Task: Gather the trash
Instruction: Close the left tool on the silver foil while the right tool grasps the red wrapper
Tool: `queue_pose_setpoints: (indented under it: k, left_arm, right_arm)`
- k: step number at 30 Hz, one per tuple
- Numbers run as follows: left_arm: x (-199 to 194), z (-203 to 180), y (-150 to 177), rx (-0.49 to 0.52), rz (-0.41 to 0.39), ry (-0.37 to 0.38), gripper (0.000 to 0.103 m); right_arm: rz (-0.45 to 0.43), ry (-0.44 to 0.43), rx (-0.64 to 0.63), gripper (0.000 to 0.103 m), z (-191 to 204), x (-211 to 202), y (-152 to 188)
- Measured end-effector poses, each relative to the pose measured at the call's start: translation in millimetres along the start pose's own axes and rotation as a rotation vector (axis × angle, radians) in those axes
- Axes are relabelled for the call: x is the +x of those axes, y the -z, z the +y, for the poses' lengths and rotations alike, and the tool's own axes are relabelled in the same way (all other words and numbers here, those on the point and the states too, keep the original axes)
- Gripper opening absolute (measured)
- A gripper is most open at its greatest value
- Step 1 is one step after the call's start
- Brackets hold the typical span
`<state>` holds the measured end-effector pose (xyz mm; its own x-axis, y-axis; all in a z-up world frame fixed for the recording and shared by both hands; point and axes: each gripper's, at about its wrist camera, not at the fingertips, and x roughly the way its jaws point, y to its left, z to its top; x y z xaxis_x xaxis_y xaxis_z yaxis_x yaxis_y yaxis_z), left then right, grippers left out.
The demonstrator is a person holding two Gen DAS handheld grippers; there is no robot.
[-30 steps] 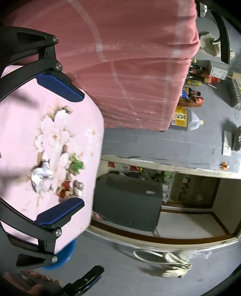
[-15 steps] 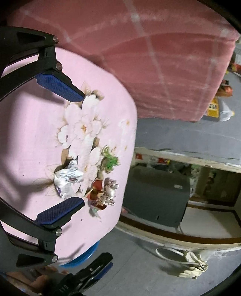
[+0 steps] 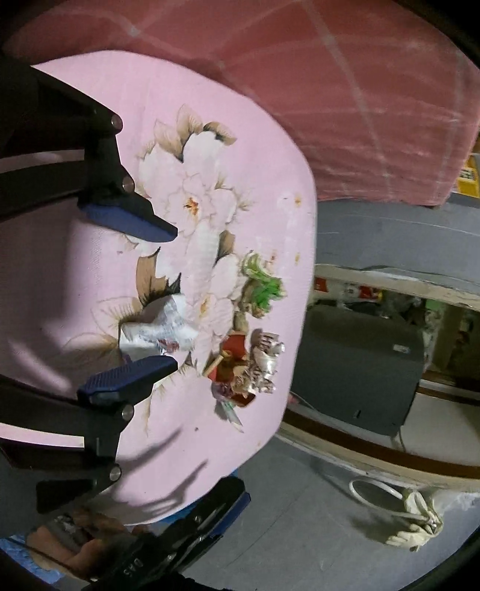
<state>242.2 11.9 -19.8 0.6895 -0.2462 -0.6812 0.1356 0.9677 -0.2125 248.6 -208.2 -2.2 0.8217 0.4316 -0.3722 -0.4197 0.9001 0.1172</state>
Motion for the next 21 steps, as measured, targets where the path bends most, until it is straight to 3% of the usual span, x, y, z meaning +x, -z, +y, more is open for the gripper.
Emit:
queue_pose_setpoints:
  k: [4, 8, 11, 14, 18, 21]
  left_arm:
    - [2, 5, 0, -0.022, 0.007, 0.004, 0.050]
    - [3, 7, -1, -0.028, 0.014, 0.026, 0.028]
    - [5, 6, -2, -0.033, 0.018, 0.044, 0.020]
    - [4, 9, -2, -0.042, 0.014, 0.046, 0.018]
    - [1, 17, -5, -0.087, 0.004, 0.018, 0.016]
    - [-1, 27, -9, -0.122, -0.009, -0.011, 0.016]
  right_arm:
    - [0.045, -0.010, 0.012, 0.082, -2, 6, 2]
    - [0.088, -0.010, 0.009, 0.082, -1, 14, 1]
    - [0.143, -0.017, 0.019, 0.082, -3, 27, -3]
    - [0.166, -0.036, 0.003, 0.080, 1, 37, -9]
    - [0.212, -0.061, -0.034, 0.064, 11, 54, -15]
    - [0.241, -0.072, -0.087, 0.057, 23, 65, -18]
